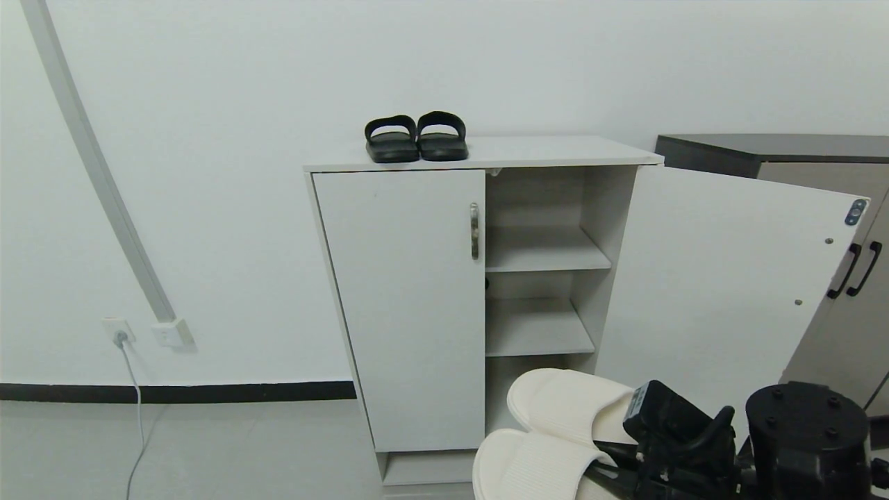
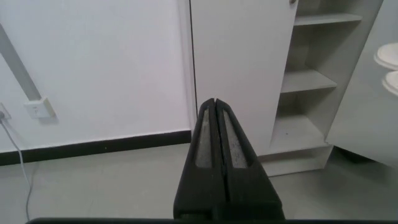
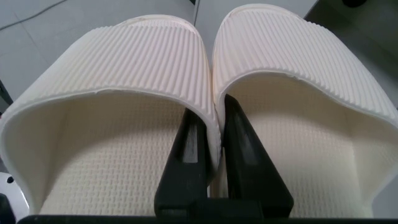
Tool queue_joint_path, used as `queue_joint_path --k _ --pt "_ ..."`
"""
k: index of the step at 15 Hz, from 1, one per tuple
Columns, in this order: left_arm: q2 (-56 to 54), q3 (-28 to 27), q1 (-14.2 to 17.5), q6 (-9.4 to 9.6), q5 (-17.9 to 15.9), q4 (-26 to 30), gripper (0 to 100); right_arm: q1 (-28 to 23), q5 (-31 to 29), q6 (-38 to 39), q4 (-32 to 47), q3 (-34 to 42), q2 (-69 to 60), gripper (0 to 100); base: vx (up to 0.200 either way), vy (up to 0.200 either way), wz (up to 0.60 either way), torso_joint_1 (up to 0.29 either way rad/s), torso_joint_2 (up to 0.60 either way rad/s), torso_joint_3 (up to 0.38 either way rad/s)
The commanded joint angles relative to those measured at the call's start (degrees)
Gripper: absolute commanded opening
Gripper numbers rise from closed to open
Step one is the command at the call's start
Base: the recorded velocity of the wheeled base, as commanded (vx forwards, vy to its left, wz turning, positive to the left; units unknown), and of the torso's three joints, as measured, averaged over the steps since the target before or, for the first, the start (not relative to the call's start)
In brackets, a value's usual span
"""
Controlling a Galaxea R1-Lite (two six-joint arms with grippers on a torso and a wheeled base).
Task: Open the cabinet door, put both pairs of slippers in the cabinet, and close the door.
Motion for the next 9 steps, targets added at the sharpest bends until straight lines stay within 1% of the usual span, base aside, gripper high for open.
queue_joint_path --k 1,3,5,6,7,8,9 --pt "-0.5 0.0 0.1 -0.27 0.0 0.0 0 0.2 -2.9 0.8 -0.2 -2.4 1.1 0 0.0 0.0 0.0 0.0 0.0 0.0" --pt "-0.5 0.0 0.1 -0.18 0.0 0.0 0 1.9 -7.6 4.6 -1.3 -4.3 3.9 0 0.0 0.0 0.0 0.0 0.0 0.0" --pt "-0.5 0.0 0.1 -0.27 0.0 0.0 0 4.9 -15.6 11.0 -4.8 -6.0 9.8 0 0.0 0.0 0.0 0.0 0.0 0.0" --pt "-0.5 0.0 0.1 -0.36 0.0 0.0 0 5.9 -19.4 13.2 -8.4 -7.3 13.5 0 0.0 0.0 0.0 0.0 0.0 0.0" --pt "-0.5 0.0 0.1 -0.36 0.0 0.0 0 6.3 -22.8 14.3 -12.3 -9.6 17.6 0 0.0 0.0 0.0 0.0 0.0 0.0" --pt "-0.5 0.0 0.1 -0.36 0.0 0.0 0 6.4 -24.3 14.5 -13.5 -10.8 19.3 0 0.0 0.0 0.0 0.0 0.0 0.0" --pt "-0.5 0.0 0.1 -0.54 0.0 0.0 0 6.8 -27.9 14.6 -14.8 -13.7 23.2 0 0.0 0.0 0.0 0.0 0.0 0.0"
